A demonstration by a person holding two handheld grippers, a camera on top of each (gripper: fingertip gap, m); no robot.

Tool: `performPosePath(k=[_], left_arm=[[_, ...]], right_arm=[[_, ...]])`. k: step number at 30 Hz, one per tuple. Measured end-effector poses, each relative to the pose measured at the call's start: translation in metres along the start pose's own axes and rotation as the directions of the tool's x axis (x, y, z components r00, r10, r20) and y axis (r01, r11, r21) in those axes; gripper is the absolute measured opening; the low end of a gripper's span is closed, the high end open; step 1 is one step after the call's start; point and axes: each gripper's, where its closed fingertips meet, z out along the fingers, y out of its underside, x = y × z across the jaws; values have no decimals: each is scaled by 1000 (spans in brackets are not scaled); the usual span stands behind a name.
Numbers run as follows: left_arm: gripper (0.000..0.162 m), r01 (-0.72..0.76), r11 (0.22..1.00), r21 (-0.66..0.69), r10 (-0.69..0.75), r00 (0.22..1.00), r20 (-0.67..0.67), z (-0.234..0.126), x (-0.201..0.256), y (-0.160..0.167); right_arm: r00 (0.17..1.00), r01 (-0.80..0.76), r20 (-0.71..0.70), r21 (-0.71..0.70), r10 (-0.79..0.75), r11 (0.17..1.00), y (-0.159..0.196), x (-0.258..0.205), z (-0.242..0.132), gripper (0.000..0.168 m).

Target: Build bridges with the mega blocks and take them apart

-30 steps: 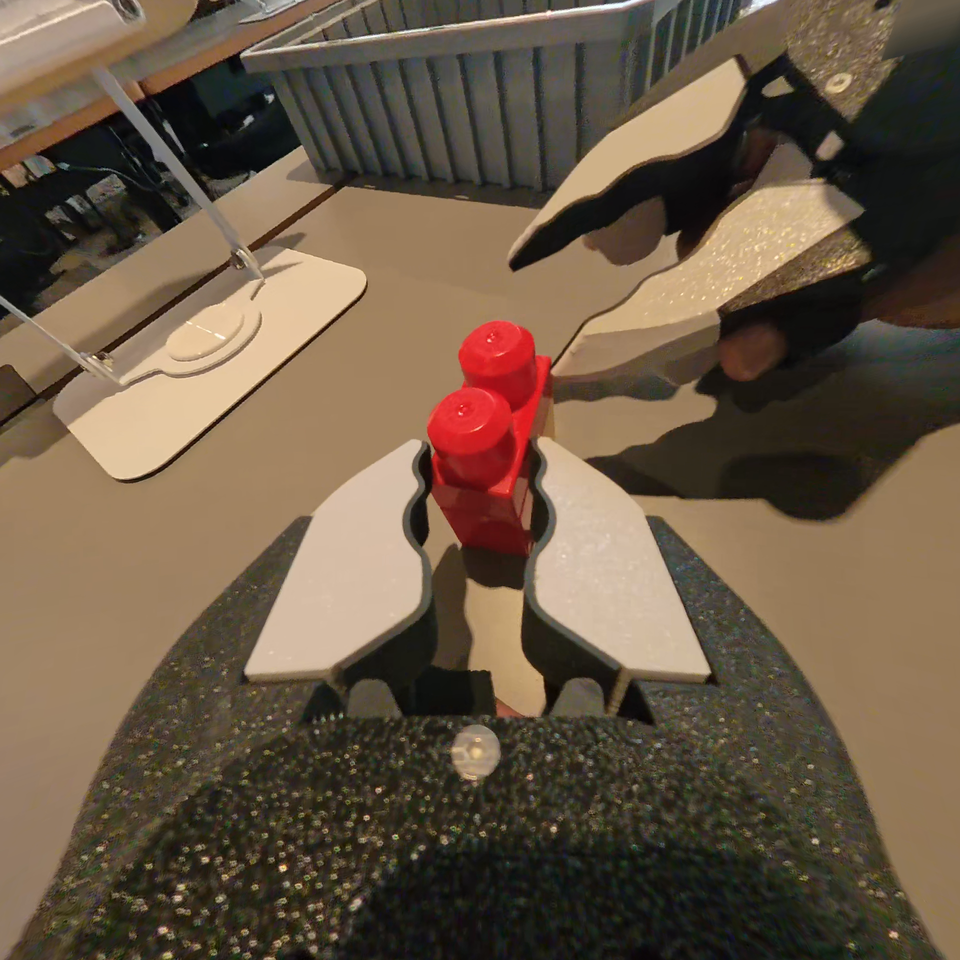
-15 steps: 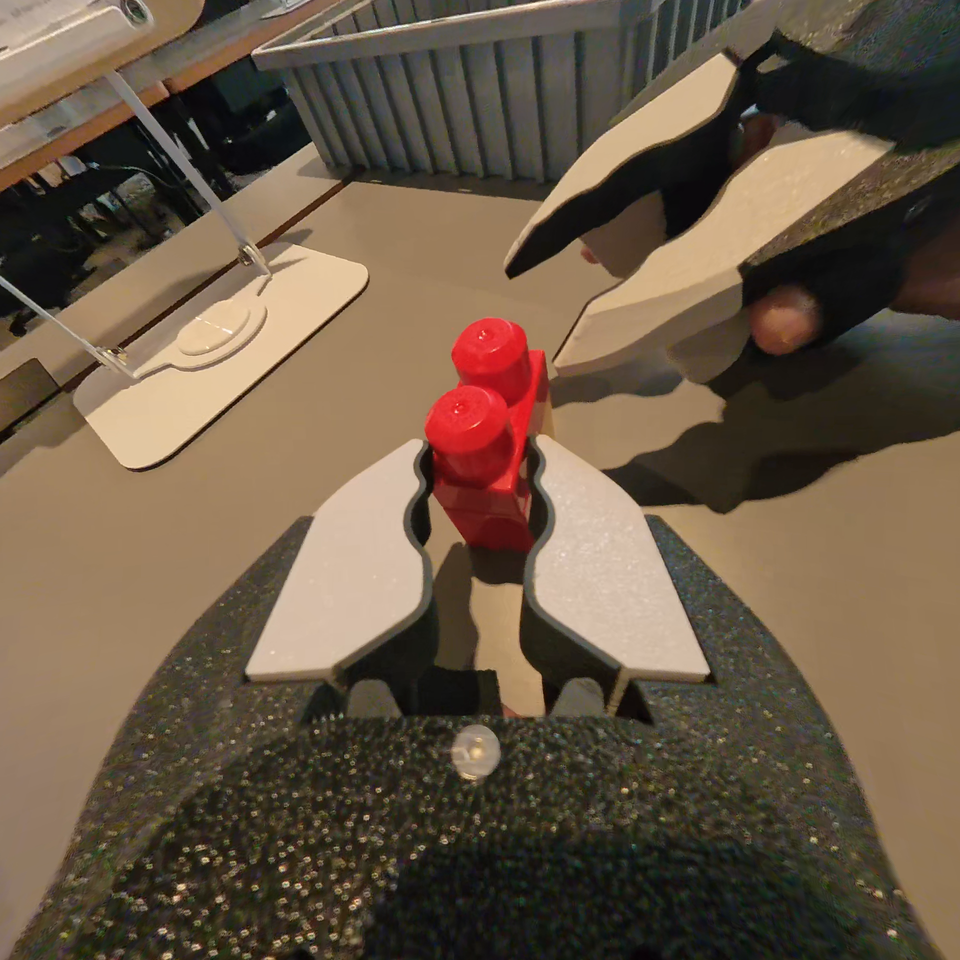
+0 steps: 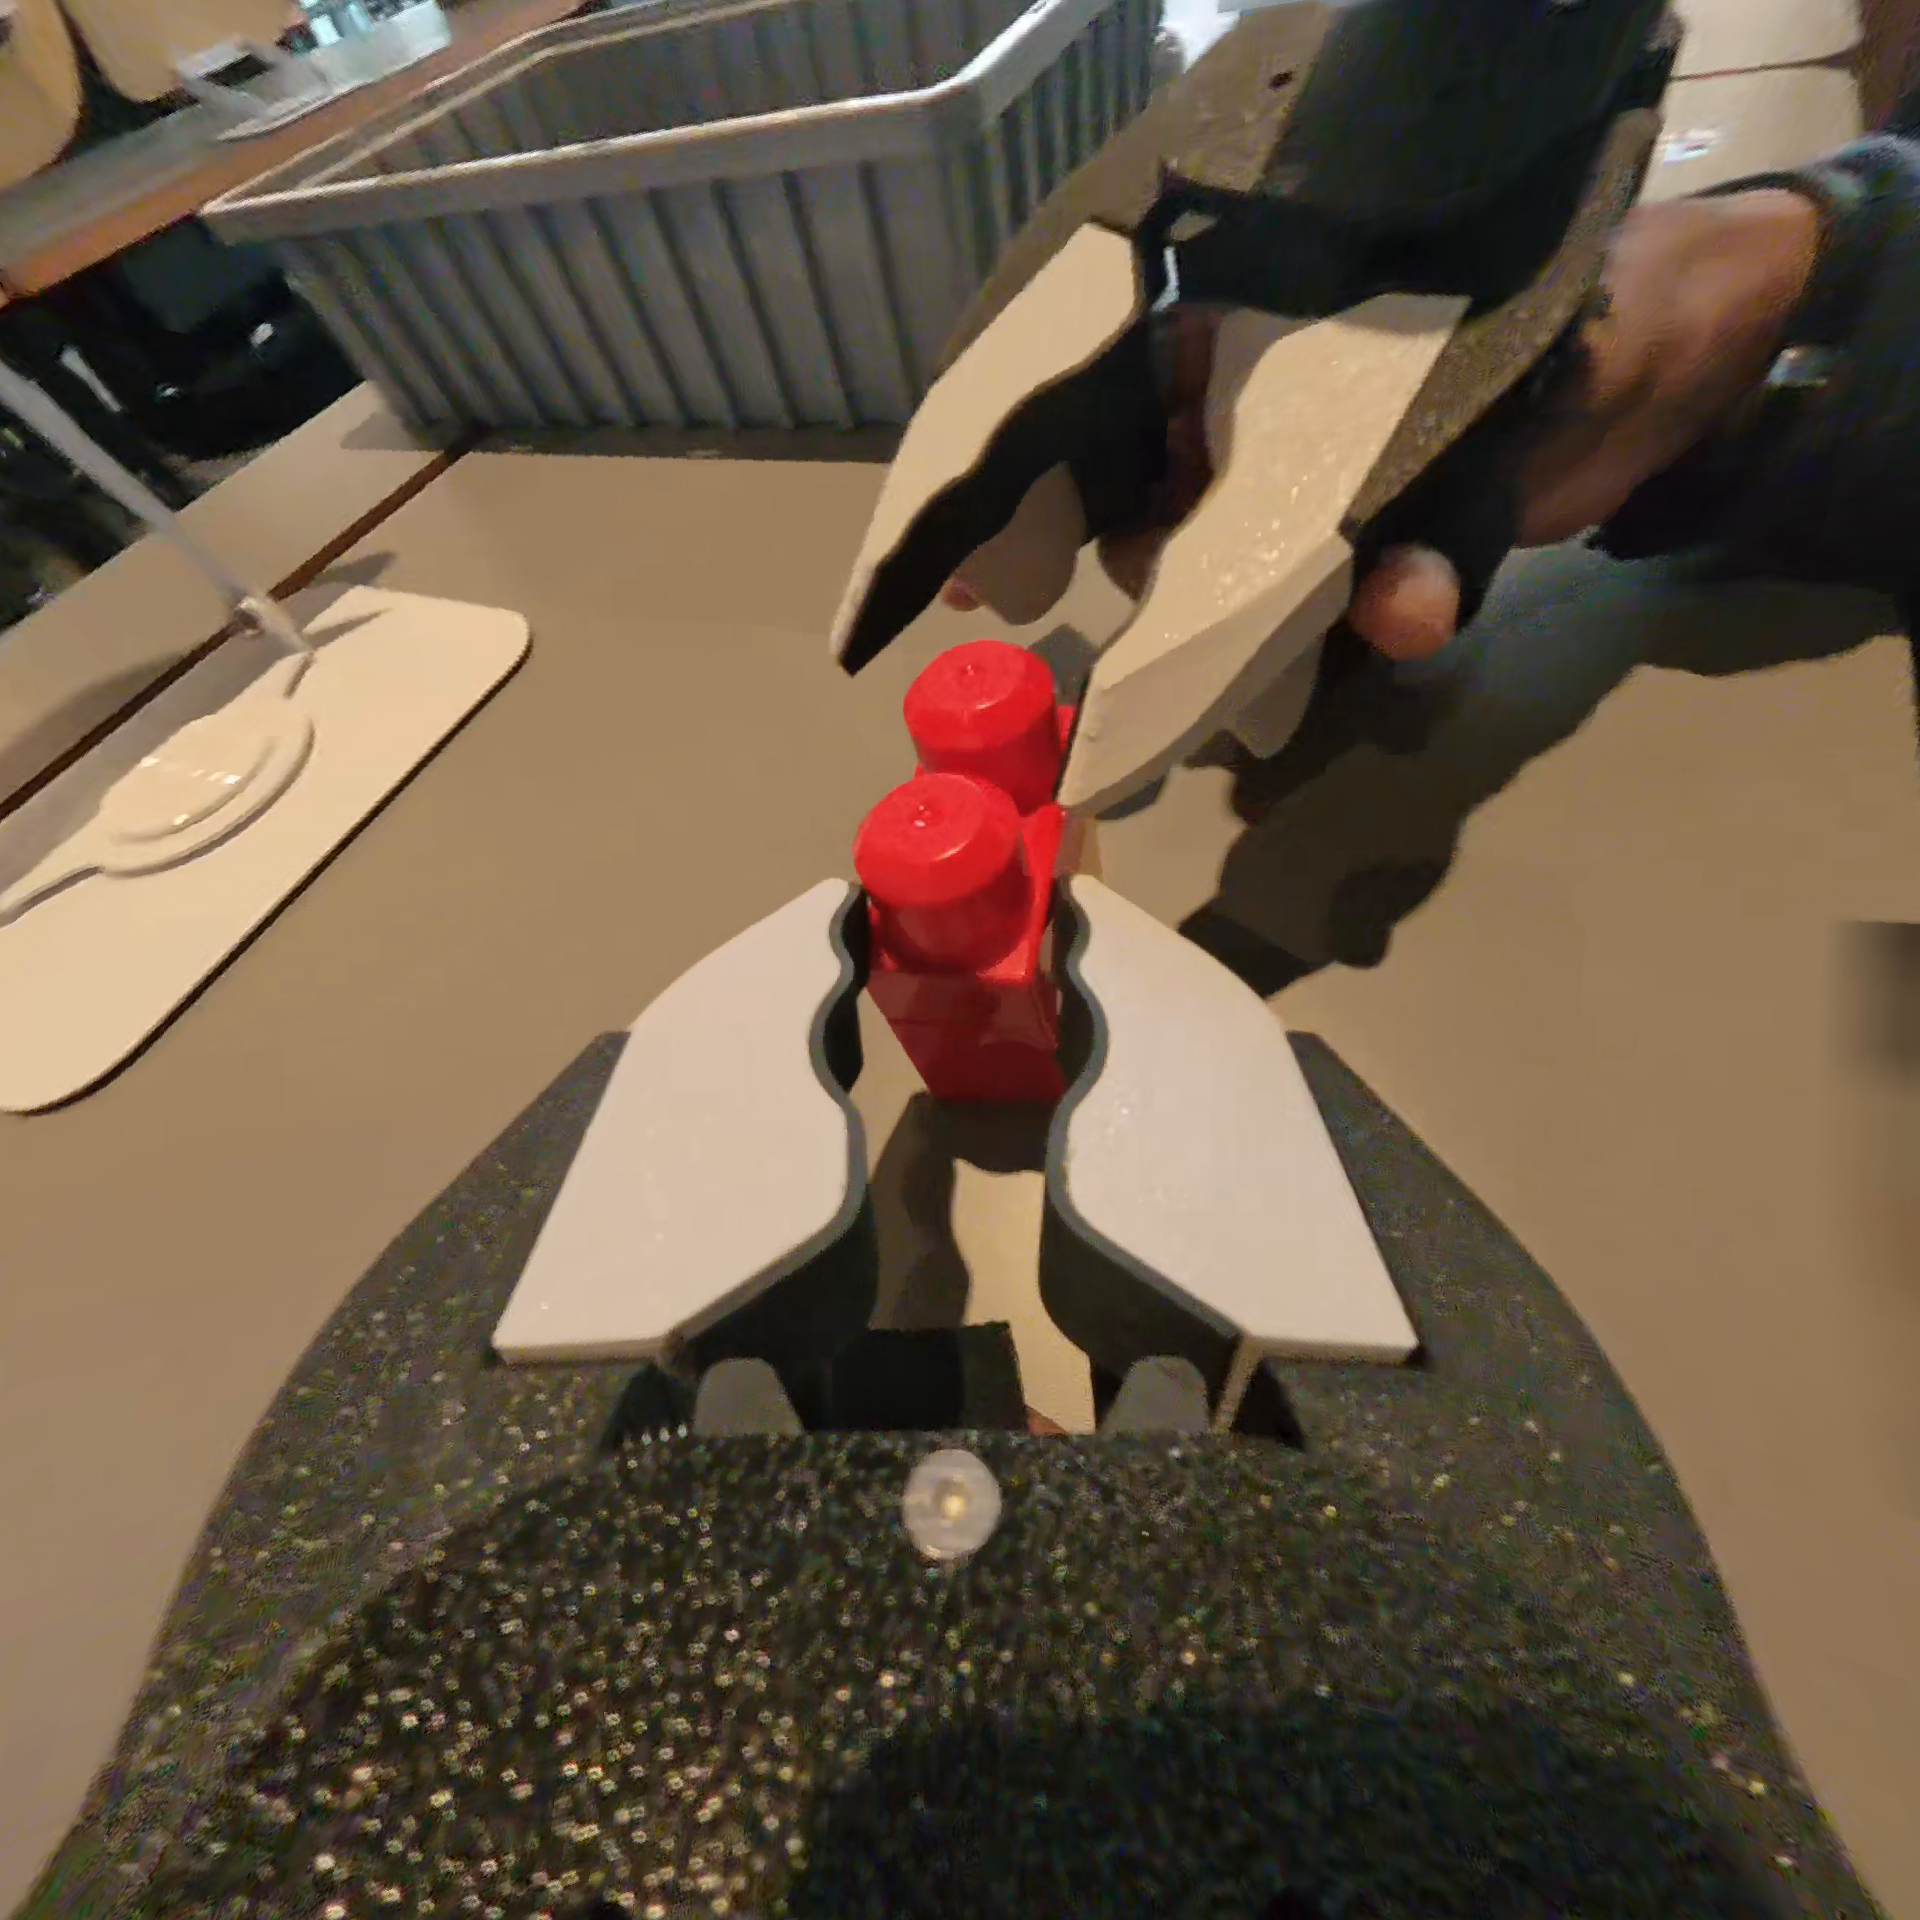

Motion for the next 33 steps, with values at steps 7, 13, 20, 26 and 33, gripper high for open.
performPosePath(k=[7,13,20,26,33], left_arm=[[33,12,998,64,-7,997,-77,-6,7,-7],[32,6,996,84,3,994,-107,-8,13,-10],[33,-41,998,51,47,991,-125,-8,18,-4],[47,33,985,167,-23,998,-66,-19,2,-18],[41,131,961,244,-130,991,-20,-28,-15,-25]], right_arm=[[987,9,160,12,-11,1000,1,-20,-7,56],[983,72,175,-57,-61,996,10,-28,-1,47],[978,135,180,-147,-108,980,21,-34,6,41],[996,66,63,-159,-57,985,20,-10,-3,38],[896,45,-443,176,39,983,-68,97,-110,38]])
